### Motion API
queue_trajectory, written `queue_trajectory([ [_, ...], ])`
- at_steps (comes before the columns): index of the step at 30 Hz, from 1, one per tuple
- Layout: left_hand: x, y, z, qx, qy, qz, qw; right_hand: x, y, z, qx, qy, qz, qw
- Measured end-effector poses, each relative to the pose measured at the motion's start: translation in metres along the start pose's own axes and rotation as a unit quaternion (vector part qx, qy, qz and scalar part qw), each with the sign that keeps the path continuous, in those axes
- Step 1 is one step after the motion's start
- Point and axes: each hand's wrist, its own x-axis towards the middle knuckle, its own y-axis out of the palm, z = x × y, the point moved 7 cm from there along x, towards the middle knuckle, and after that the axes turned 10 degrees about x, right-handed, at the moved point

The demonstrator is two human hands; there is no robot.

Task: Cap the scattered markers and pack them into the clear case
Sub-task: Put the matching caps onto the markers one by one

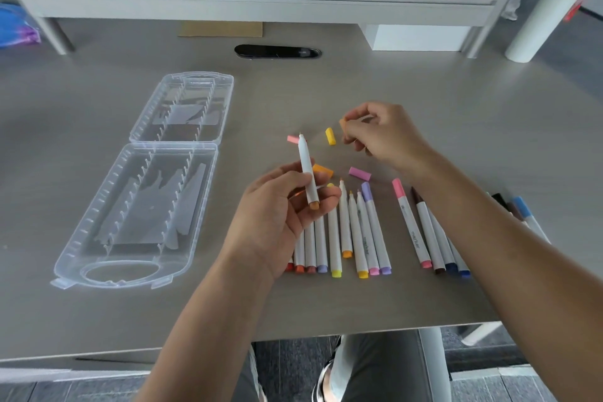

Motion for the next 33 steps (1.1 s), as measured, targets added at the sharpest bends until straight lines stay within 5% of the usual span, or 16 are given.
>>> queue_trajectory([
  [7,-0.006,0.003,0.001,0.059,0.006,0.020,0.998,-0.025,0.006,-0.005,0.190,0.094,0.082,0.974],
  [22,-0.028,0.008,0.007,0.138,0.008,0.046,0.989,-0.064,-0.012,0.028,0.062,-0.004,0.175,0.983],
  [28,-0.036,0.007,0.011,0.132,0.014,0.037,0.990,-0.071,-0.022,0.038,0.047,-0.048,0.099,0.993],
  [33,-0.043,0.010,0.013,0.142,0.008,0.042,0.989,-0.089,-0.010,0.036,0.018,-0.035,0.189,0.981],
])
